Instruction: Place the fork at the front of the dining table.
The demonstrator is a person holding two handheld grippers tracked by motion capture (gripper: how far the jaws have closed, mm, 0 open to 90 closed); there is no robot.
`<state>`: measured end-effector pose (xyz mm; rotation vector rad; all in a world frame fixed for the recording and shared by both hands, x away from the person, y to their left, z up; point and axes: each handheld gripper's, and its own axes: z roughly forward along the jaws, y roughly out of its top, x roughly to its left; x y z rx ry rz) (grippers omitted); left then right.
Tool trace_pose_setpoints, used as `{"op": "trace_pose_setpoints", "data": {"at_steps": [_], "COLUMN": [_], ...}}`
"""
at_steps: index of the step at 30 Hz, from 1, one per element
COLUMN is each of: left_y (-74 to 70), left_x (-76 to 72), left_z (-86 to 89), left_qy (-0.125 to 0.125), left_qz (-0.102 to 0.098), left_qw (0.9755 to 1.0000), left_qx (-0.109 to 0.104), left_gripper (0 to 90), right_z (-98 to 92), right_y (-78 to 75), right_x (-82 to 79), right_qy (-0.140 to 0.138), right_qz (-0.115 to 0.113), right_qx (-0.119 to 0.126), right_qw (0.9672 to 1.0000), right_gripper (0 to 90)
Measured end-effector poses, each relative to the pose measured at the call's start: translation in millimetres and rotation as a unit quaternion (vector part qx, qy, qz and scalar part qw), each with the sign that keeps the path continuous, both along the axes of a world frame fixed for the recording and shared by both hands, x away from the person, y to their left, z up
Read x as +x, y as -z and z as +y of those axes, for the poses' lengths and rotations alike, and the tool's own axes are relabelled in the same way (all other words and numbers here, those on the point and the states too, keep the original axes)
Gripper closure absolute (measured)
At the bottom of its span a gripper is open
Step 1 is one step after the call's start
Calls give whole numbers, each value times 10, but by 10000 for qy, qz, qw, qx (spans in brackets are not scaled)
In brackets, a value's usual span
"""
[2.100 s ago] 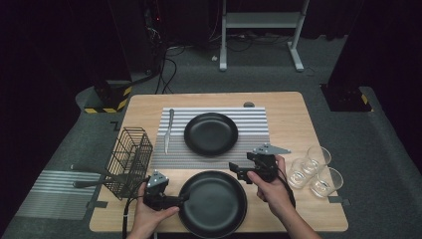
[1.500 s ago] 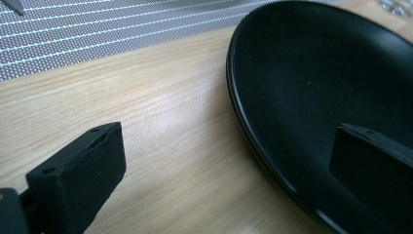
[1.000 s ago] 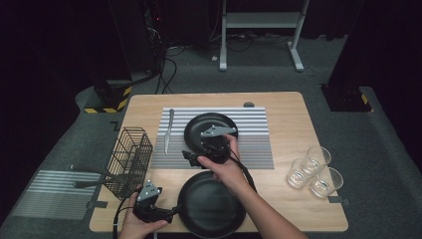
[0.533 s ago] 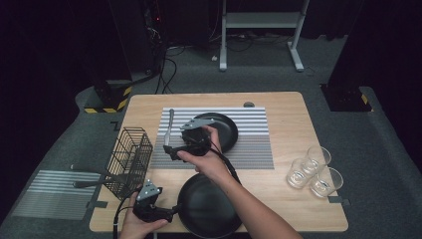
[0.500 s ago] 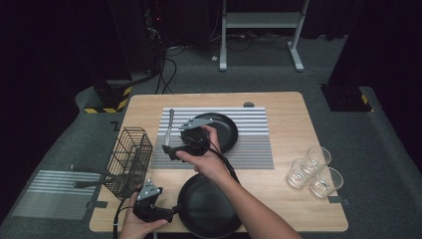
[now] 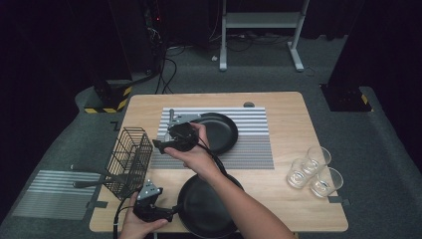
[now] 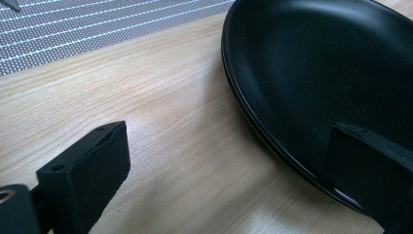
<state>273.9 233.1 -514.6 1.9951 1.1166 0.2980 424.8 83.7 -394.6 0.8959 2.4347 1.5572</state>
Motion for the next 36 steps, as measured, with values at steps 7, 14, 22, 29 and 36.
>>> {"op": "trace_pose_setpoints", "data": {"at_steps": [7, 14, 22, 29, 36], "left_y": [13, 17, 15, 10, 6], "left_x": [11, 11, 11, 10, 13], "left_z": [-7, -6, -6, -1, 7], "left_qy": [8, 16, 28, 40, 45], "left_qz": [5, 21, 28, 14, 6], "left_qw": [10000, 10000, 10000, 10000, 10000], "left_qx": [93, 61, 63, 68, 53], "left_gripper": [37, 39, 43, 49, 56], "right_z": [192, 333, 456, 546, 606], "right_y": [58, 112, 153, 196, 214], "right_x": [61, 82, 103, 158, 236], "right_qy": [-166, -215, -369, -439, -205], "right_qz": [-2, 38, 97, 142, 213], "right_qx": [-51, -68, -13, 47, 107], "right_qw": [9998, 9997, 9993, 9989, 9995], "right_gripper": [550, 618, 637, 761, 807]}}
